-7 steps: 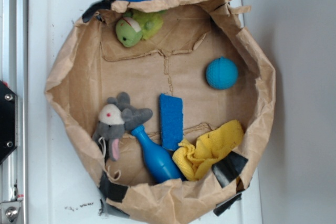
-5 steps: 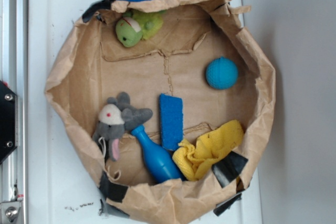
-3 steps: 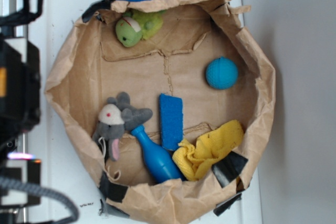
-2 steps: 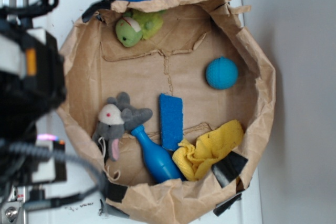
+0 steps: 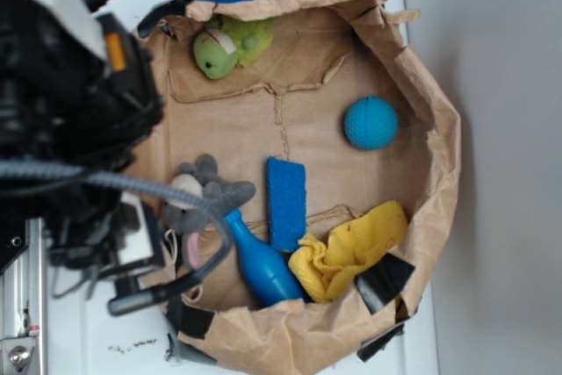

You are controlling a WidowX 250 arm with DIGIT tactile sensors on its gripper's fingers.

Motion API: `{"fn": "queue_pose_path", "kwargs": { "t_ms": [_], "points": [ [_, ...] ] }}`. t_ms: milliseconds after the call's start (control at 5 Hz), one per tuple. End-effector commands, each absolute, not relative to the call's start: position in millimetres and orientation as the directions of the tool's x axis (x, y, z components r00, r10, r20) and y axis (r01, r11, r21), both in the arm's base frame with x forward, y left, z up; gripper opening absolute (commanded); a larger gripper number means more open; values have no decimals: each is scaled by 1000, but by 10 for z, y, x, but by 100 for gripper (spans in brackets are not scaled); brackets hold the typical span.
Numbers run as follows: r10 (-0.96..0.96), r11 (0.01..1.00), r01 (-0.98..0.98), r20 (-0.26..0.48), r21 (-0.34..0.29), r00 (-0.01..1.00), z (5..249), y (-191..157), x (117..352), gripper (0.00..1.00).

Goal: Grab the blue ball.

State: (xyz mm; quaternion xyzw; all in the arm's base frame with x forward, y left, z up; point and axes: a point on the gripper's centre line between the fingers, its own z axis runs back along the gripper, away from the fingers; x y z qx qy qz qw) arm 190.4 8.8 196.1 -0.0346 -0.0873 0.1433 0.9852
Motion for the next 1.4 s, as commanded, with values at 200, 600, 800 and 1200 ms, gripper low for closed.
{"fn": "queue_pose_path", "kwargs": {
  "t_ms": [200, 600, 800, 1200],
  "points": [
    [297, 954, -281, 202, -103, 933, 2086, 111, 1946, 100],
    [297, 954, -281, 202, -103, 933, 2086, 111, 1946, 100],
    [280, 959, -278, 290, -50, 915, 1927, 106, 2123, 100],
    [217, 975, -214, 409, -52, 886, 1681, 273, 2181, 100]
  ]
}}
